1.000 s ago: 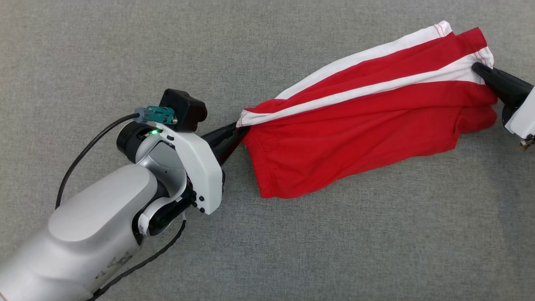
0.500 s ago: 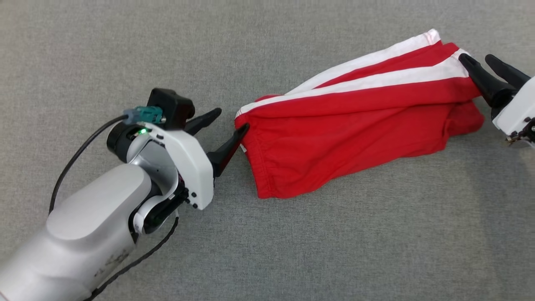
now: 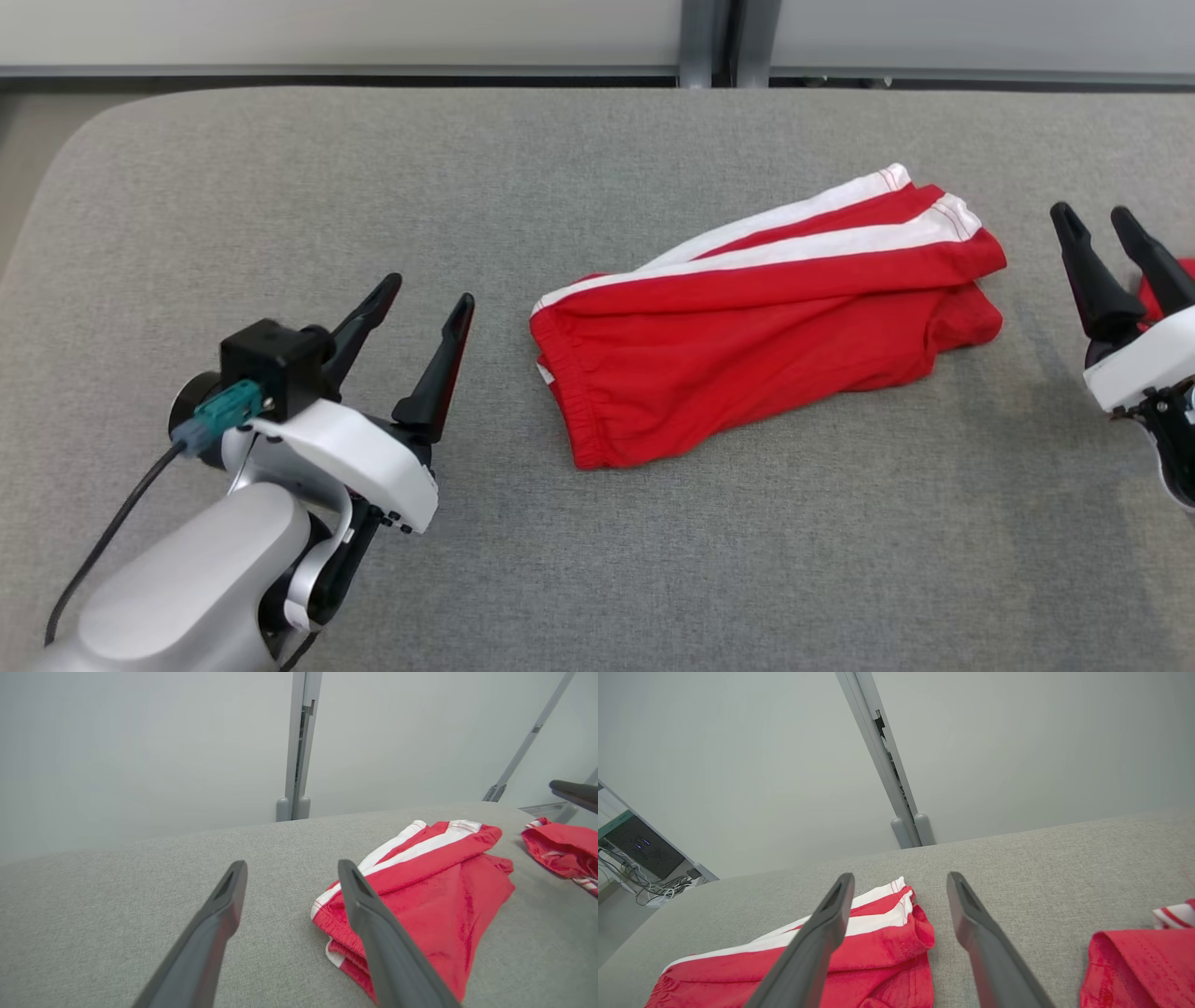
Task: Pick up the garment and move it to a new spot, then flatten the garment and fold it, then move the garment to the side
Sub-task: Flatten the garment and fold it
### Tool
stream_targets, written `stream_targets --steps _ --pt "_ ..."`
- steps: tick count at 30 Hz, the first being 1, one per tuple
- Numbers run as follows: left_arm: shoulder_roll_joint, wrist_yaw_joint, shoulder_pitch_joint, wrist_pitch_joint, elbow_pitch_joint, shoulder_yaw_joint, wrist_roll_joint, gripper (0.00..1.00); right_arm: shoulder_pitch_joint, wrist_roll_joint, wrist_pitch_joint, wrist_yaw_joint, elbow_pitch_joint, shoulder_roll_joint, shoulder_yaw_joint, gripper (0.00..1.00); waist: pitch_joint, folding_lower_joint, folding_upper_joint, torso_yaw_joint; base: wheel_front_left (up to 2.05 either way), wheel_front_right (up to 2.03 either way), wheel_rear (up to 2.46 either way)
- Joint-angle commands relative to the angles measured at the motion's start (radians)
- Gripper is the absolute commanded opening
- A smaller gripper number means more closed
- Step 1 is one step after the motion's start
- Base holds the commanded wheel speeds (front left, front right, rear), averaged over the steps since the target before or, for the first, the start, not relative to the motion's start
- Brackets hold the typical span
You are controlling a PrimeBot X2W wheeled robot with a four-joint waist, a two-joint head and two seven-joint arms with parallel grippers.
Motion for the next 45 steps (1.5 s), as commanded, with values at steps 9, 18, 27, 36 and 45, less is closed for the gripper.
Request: stream_targets --steps 9,18,27,36,45 --pt "-0.075 0.12 0.206 -0.039 -0.095 0.213 0.194 1.0 -0.027 0.045 0.054 0.0 0.164 0.02 0.001 1.0 -0.002 0.0 0.0 0.098 0.0 0.0 0.0" --pt "-0.201 0.023 0.343 -0.04 -0.068 0.353 0.304 1.0 -0.116 0.126 0.222 0.0 0.335 0.017 0.012 1.0 0.033 0.0 0.0 0.183 0.0 0.0 0.0" --pt "-0.288 -0.063 0.4 -0.04 -0.021 0.443 0.386 1.0 -0.127 0.24 0.479 0.0 0.524 0.085 0.018 1.0 0.028 0.0 0.0 0.237 0.0 0.0 0.0" --pt "-0.343 -0.118 0.444 -0.04 0.02 0.509 0.437 1.0 -0.122 0.269 0.422 0.0 0.481 0.095 0.002 0.0 -0.002 0.0 0.0 0.241 0.0 0.0 0.0" --pt "-0.357 -0.16 0.476 -0.04 0.06 0.539 0.466 1.0 -0.041 0.299 0.278 0.0 0.415 0.111 -0.018 0.0 -0.086 0.0 0.0 0.191 0.0 0.0 0.0"
